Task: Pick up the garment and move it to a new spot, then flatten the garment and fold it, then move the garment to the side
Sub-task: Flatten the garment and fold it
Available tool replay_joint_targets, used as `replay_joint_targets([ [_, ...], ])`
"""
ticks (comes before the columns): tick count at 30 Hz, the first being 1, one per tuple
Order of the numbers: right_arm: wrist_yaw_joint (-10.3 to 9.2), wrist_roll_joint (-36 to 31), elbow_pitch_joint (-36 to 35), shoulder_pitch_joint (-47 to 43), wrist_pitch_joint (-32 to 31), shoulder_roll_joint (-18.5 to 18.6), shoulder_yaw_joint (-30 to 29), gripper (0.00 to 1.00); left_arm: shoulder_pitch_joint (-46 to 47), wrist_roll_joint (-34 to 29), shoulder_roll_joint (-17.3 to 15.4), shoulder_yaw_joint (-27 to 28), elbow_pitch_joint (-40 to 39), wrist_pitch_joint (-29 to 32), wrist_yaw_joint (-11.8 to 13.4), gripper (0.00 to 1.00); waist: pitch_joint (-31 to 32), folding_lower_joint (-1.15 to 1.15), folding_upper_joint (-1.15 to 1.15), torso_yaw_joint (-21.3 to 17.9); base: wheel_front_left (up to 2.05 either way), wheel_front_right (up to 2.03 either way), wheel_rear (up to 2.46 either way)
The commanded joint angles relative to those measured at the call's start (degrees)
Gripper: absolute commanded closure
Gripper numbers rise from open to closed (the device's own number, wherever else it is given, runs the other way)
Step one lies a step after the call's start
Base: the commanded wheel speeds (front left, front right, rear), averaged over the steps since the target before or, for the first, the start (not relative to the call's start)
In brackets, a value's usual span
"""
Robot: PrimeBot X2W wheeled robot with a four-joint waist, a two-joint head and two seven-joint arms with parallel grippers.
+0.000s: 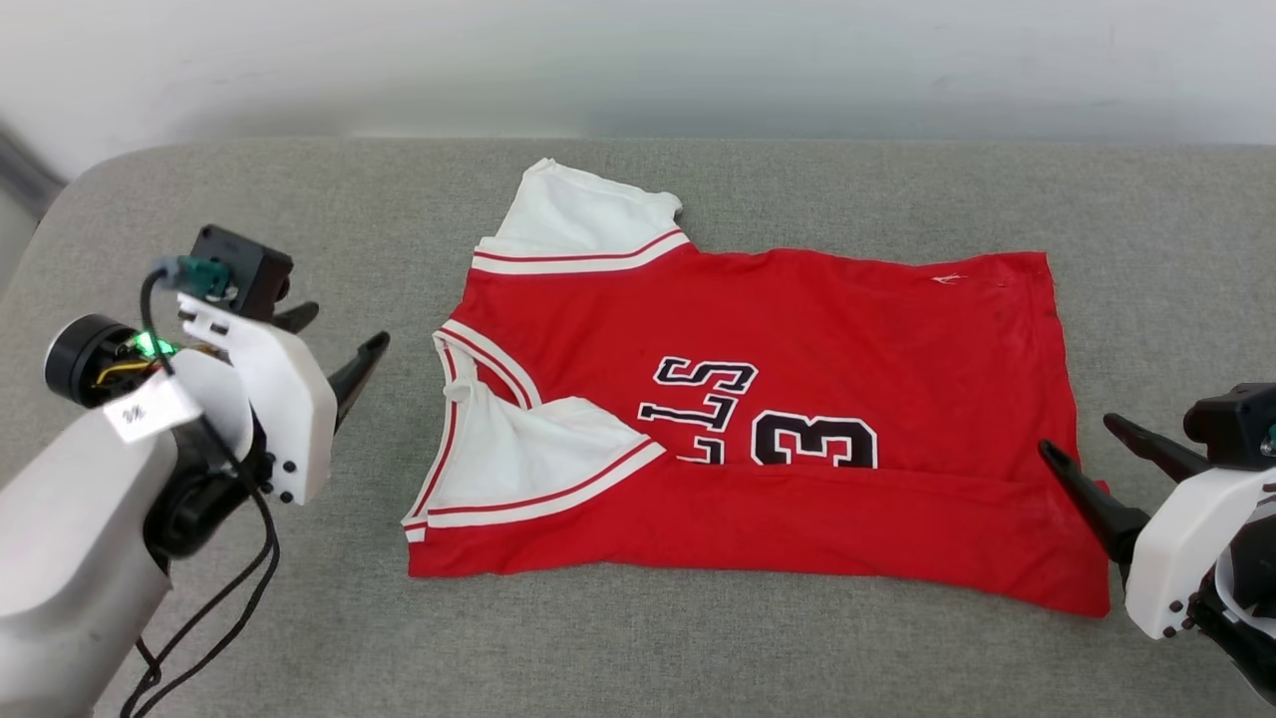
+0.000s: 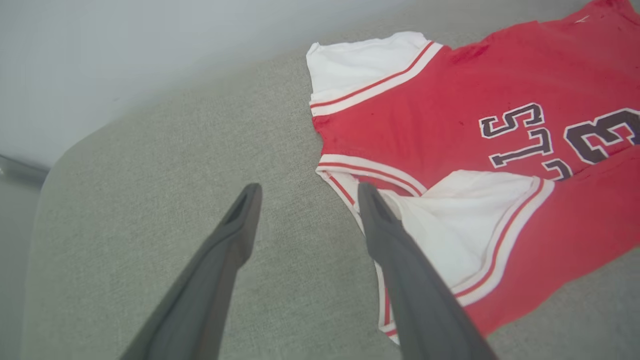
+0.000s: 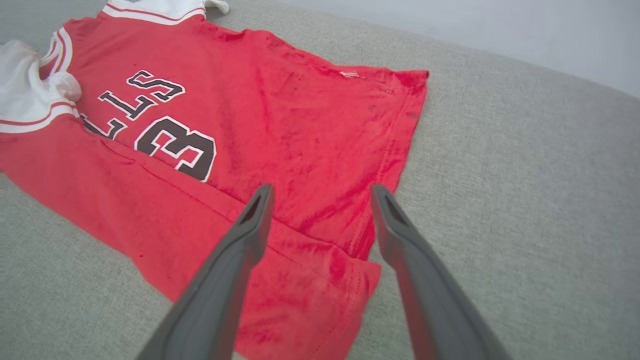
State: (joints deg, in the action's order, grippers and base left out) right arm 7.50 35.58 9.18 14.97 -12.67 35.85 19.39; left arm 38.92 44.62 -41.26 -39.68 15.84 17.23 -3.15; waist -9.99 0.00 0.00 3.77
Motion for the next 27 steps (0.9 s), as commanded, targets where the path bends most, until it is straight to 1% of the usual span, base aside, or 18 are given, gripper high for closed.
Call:
replay_joint_targets([
  [1,-0.02,-0.5,-0.4,-0.8,-0.1,-0.4,-0.2,0.00,1.0,0.8,-0.3,-0.2,-0.7,1.9,-0.3,0.00,0.0,0.00,0.00,0.0,0.00,0.00,0.00],
  [4,-0.02,-0.9,-1.0,-1.1,-0.8,-0.9,-0.6,0.00,2.5,2.6,-1.6,-1.6,-2.7,9.3,-1.0,0.00,0.0,0.00,0.00,-0.2,0.00,0.00,0.00],
  [6,-0.02,-1.1,-1.4,-1.2,-1.3,-1.2,-0.9,0.00,2.9,4.1,-1.8,-2.3,-3.5,13.5,-1.3,0.00,0.0,0.00,0.00,-0.3,0.00,0.00,0.00],
  [10,-0.02,-1.4,-2.2,-1.4,-2.6,-1.8,-0.7,0.00,3.0,8.4,-1.3,-3.4,-3.4,21.4,-1.0,0.00,-0.3,0.00,0.00,-0.9,0.00,0.00,0.00],
  [13,-0.02,-1.4,-2.8,-1.2,-3.5,-2.0,-0.6,0.00,2.4,10.9,-0.6,-4.2,-2.5,25.9,-0.7,0.00,-0.8,0.00,0.00,-1.5,0.00,0.00,0.00],
  [18,-0.02,-1.4,-3.3,-0.1,-4.4,-2.4,-0.1,0.00,1.0,12.7,0.1,-5.9,0.2,30.2,-0.6,0.00,-2.0,0.00,0.00,-2.8,0.00,0.00,0.00],
  [19,-0.02,-1.2,-3.4,0.6,-4.6,-2.5,0.3,0.00,0.1,13.4,0.5,-7.2,2.3,32.1,-0.9,0.00,-2.8,0.00,0.00,-3.6,0.00,0.00,0.00],
  [23,-0.02,-0.9,-3.0,1.6,-4.5,-2.6,0.7,0.00,-1.3,14.1,1.1,-8.5,4.9,33.4,-1.6,0.00,-3.6,0.00,0.00,-4.4,0.00,0.00,0.00],
  [27,-0.02,-0.7,-2.4,2.3,-4.1,-2.6,1.2,0.00,-2.9,14.6,2.4,-9.7,7.3,33.0,-2.1,0.00,-4.2,0.00,0.00,-4.8,0.00,0.00,0.00],
])
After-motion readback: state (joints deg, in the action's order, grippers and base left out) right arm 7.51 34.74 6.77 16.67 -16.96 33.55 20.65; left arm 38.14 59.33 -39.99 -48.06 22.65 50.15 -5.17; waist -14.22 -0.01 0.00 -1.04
